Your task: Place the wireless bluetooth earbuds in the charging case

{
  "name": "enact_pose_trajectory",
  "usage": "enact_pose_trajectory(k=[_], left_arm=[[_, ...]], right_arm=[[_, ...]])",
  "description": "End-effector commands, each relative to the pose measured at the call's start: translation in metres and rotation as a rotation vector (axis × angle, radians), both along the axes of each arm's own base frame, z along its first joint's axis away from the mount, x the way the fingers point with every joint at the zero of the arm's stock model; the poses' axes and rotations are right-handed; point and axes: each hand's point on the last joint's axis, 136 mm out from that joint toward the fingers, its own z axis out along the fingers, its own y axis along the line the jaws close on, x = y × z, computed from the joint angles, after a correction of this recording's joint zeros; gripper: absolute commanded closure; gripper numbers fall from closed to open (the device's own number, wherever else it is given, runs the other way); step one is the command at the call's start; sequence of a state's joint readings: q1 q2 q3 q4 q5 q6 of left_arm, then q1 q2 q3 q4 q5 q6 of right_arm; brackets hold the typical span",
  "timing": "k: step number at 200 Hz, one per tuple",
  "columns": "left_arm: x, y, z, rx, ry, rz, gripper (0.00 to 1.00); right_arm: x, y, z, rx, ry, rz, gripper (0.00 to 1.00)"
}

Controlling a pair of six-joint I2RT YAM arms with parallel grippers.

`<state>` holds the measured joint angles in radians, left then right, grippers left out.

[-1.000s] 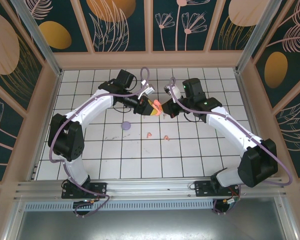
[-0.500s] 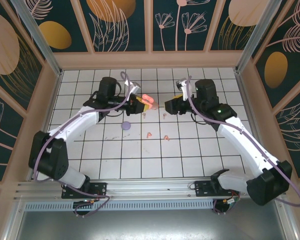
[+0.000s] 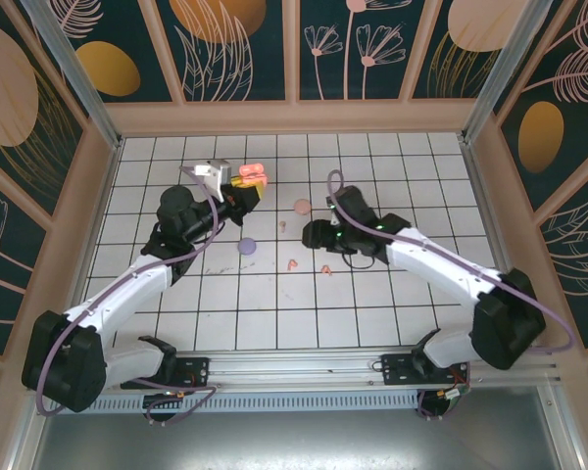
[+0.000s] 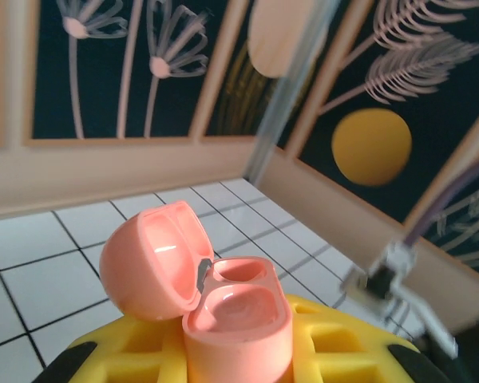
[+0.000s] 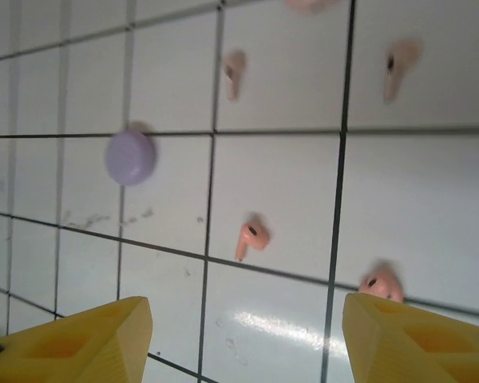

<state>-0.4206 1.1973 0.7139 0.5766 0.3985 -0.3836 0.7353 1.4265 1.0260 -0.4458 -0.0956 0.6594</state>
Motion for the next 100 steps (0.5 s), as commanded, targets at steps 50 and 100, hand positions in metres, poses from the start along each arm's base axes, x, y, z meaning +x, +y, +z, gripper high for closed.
enact_pose_trajectory(k=[50,100], left_arm=[[0.011,0.028,0.025,-0.072,-0.049,0.181,0.98],[0.007,0.032,0.026,-0.051,-0.061,0.201,0.98]], right_arm=[[-0.015,0.037,-0.056,-0.082,0.207,-0.180,0.35],[-0.019,0.067,-0.078,-0.096,0.253,-0.139,0.35]])
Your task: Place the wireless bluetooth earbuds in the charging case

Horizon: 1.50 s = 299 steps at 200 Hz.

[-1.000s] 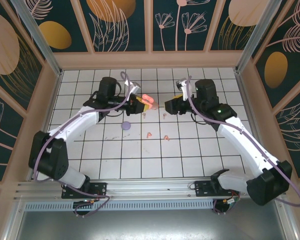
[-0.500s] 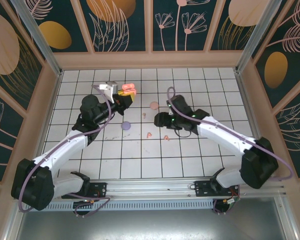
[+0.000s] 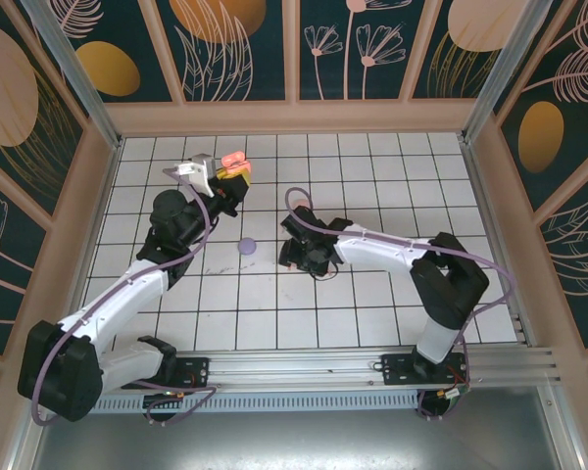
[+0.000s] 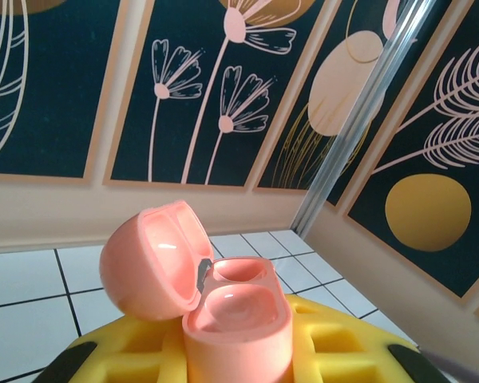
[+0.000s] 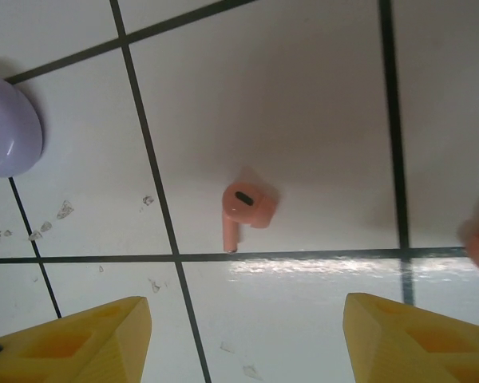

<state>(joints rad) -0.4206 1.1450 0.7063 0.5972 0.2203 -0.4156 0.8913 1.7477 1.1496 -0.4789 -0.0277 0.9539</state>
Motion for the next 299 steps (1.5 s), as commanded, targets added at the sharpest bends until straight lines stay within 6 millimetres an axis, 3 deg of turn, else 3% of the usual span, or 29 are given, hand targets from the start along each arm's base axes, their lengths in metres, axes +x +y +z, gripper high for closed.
enact_pose_trajectory(k=[1,111,244,299], left_arm=[[-0.003,0.005,0.004,0.009,-0.024,0.025,0.98],[-0.003,0.008,0.006,0.015,-0.033,0.038,0.98],[-0.003,0.007,0.002,0.016,-0.028,0.035,0.97],[-0.006,0.008,0.003,0.015,-0.031,0.034,0.96]], right_arm=[[0.002,0.018,-0.001,0.022,0.017,-0.008,0.35],[0.010,0.036,-0.020,0.015,0.053,0.031,0.35],[0.036,0.036,-0.020,0.003,0.027,0.035,0.35],[0.034,0.022,-0.015,-0.089,-0.017,0.059,0.36]])
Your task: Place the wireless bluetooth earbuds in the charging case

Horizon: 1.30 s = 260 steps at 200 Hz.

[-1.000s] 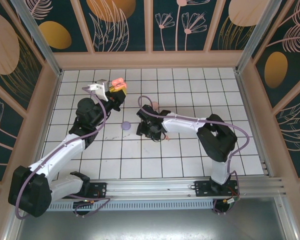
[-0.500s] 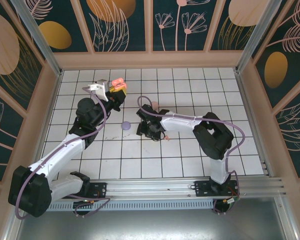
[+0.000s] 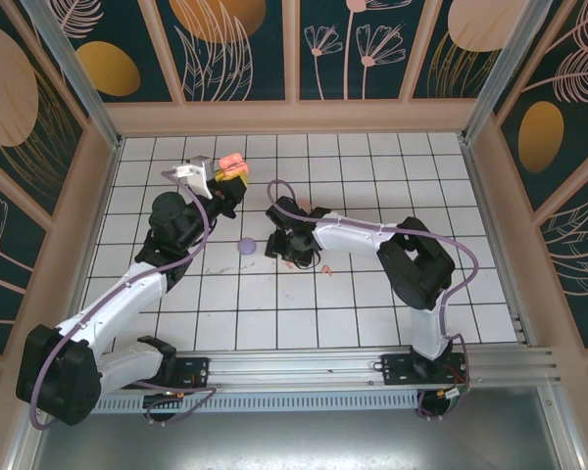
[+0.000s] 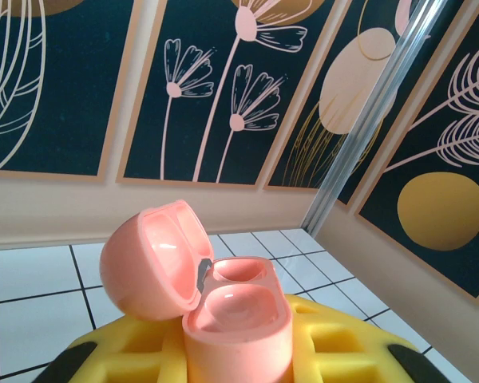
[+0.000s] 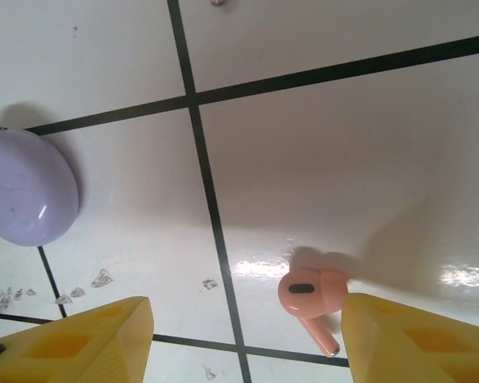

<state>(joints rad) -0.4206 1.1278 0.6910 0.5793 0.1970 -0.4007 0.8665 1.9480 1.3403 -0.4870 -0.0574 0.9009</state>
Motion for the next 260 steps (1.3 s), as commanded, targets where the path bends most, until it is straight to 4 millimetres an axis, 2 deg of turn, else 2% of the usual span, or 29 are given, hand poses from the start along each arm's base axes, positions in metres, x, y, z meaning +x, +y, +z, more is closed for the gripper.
enact_pose_trajectory(k=[1,46,106,188,260], left_arm=[[-0.005,0.004,0.008,-0.001,-0.038,0.011,0.96],[-0.007,0.005,0.010,-0.005,-0.045,0.013,0.97],[-0.008,0.005,0.011,-0.015,-0.048,0.011,0.97],[-0.009,0.005,0.013,-0.021,-0.055,0.009,0.96],[-0.010,0.006,0.013,-0.018,-0.061,0.010,0.96]], right_arm=[[0.000,-0.011,0.002,-0.083,-0.032,0.025,0.36],[0.000,-0.026,-0.003,-0.186,-0.057,0.032,0.36],[0.003,-0.013,-0.006,-0.218,-0.060,0.040,0.39],[0.006,-0.014,-0.014,-0.275,-0.059,0.042,0.51],[0.005,-0.011,-0.021,-0.288,-0.051,0.049,0.54]])
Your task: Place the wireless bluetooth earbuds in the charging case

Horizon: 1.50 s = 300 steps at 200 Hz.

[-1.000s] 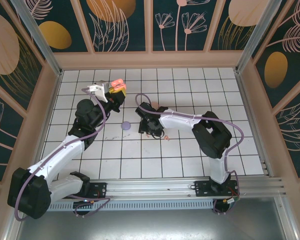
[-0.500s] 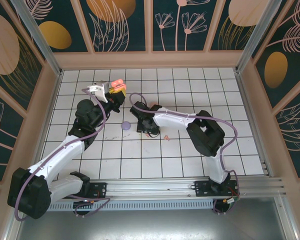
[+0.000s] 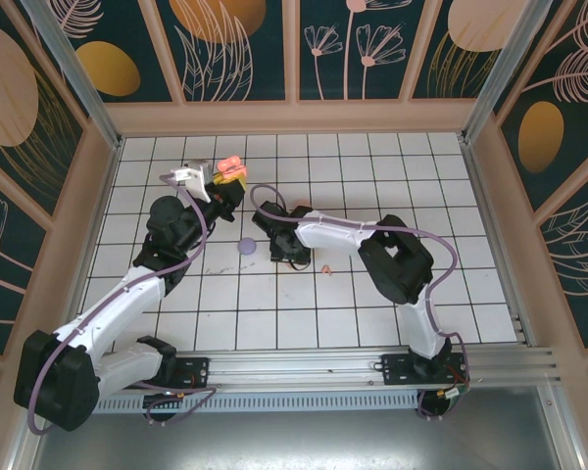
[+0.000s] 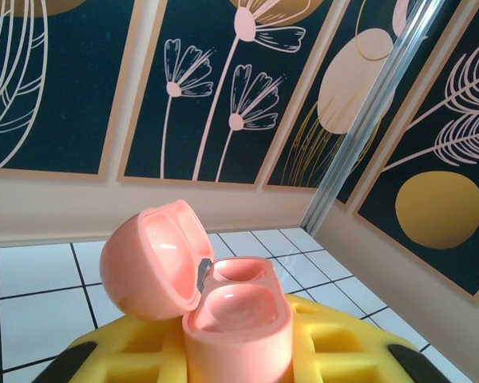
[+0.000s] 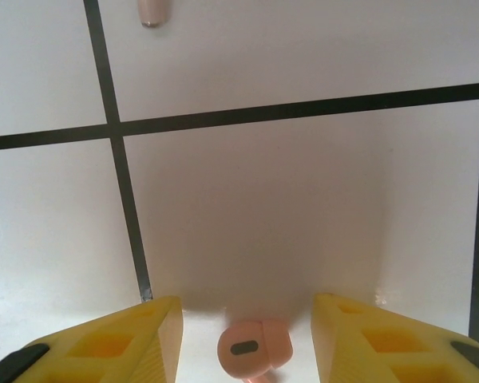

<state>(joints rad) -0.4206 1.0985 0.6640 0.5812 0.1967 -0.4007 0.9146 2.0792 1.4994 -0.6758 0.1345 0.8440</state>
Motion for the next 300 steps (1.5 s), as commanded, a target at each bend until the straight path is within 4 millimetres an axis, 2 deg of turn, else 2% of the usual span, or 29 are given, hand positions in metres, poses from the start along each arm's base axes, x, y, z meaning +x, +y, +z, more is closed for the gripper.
enact_pose_trajectory(k=[1,213,247,300], left_arm=[[-0.004,0.004,0.015,-0.017,-0.059,0.010,0.96],[-0.007,0.004,0.019,-0.016,-0.069,0.008,0.95],[-0.008,0.004,0.020,-0.018,-0.070,0.004,0.95],[-0.008,0.002,0.028,-0.016,-0.084,-0.005,0.96]], right_arm=[[-0.002,-0.001,-0.002,-0.037,0.002,0.004,0.54],[-0.006,0.005,-0.006,-0.034,0.005,0.023,0.72],[-0.004,0.003,0.001,-0.024,-0.019,0.020,0.75],[0.004,-0.004,0.035,0.020,-0.107,-0.001,0.75]])
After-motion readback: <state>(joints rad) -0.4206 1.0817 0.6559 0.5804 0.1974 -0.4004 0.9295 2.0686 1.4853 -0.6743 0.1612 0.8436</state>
